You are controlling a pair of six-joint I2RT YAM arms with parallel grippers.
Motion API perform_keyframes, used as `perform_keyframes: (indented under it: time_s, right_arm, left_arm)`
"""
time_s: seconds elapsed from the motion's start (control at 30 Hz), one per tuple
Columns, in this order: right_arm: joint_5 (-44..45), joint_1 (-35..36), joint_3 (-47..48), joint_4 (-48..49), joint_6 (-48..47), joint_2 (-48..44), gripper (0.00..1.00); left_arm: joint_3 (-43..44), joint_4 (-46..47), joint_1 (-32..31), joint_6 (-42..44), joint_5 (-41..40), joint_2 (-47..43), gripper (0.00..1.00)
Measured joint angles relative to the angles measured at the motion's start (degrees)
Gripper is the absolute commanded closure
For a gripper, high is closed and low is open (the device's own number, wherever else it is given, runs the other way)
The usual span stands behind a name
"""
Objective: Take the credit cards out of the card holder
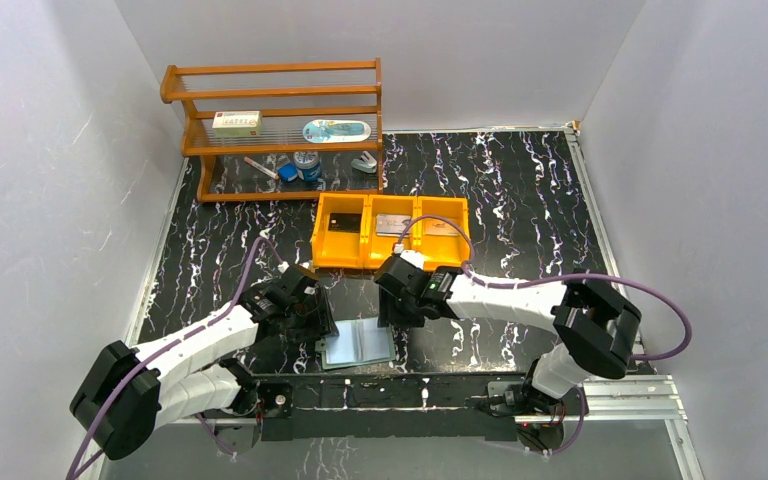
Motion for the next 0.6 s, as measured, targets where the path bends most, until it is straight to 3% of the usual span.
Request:
perform_keyframes:
  time_s: [0.37, 0.6]
  right_arm:
    - [-8.0, 0.0, -0.9, 8.1, 0.8, 1.8, 0.48]
    - [-8.3, 0.1, -1.7, 8.4, 1.2, 2.6, 0.48]
  left_arm:
    - [0.0, 0.0, 0.0, 0.6, 0.5, 0.0, 0.56]
    - [0.0, 0.0, 0.0, 1.0, 0.6, 0.2, 0.56]
